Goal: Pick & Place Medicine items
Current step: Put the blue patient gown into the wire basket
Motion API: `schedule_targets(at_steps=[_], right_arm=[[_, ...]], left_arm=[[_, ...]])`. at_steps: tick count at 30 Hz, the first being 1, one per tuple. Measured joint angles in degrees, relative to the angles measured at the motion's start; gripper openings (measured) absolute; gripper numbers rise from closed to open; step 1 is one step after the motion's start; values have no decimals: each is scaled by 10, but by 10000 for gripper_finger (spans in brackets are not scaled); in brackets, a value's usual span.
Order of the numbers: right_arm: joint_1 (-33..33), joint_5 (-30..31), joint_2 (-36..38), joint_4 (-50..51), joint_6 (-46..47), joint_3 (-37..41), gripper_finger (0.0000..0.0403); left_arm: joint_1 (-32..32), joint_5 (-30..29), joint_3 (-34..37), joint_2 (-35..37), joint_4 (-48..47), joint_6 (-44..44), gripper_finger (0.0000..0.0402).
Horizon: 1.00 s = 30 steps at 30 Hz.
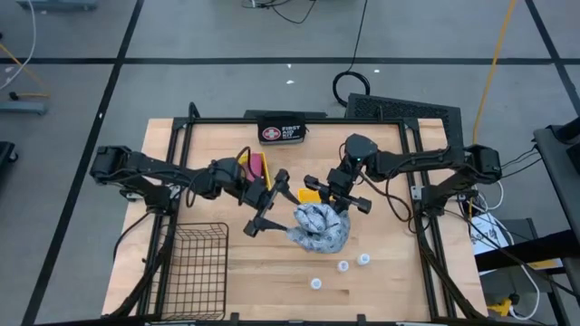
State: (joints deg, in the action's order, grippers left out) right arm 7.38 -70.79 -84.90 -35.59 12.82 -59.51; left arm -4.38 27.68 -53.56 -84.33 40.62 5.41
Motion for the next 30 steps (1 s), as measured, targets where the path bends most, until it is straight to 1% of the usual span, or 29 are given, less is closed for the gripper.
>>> schedule_targets(at_steps=[7, 11, 14, 18, 20, 24, 27, 30], right_arm=[[4, -7, 0, 7, 0, 0, 41], [4, -13, 0, 7, 0, 0, 41], [6, -13, 8, 9, 4, 0, 41], [19, -27, 34, 13, 15, -1, 41], [28, -38, 50, 26, 14, -1, 41], [49, -43, 84, 58, -3, -1, 41], [64, -38, 99, 89, -22, -1, 41], [71, -7, 107, 115, -44, -1, 41]], left_arm=[[0, -2, 0, 0, -1, -15, 325], [2, -7, 0, 2, -2, -34, 321], [10, -7, 0, 28, -32, -40, 311], [29, -19, 0, 81, -115, -10, 297], [36, -32, 0, 98, -121, -11, 290], [45, -38, -1, 118, -115, -53, 282], [44, -51, 0, 114, -118, -54, 277], [44, -73, 0, 108, -110, -52, 274]])
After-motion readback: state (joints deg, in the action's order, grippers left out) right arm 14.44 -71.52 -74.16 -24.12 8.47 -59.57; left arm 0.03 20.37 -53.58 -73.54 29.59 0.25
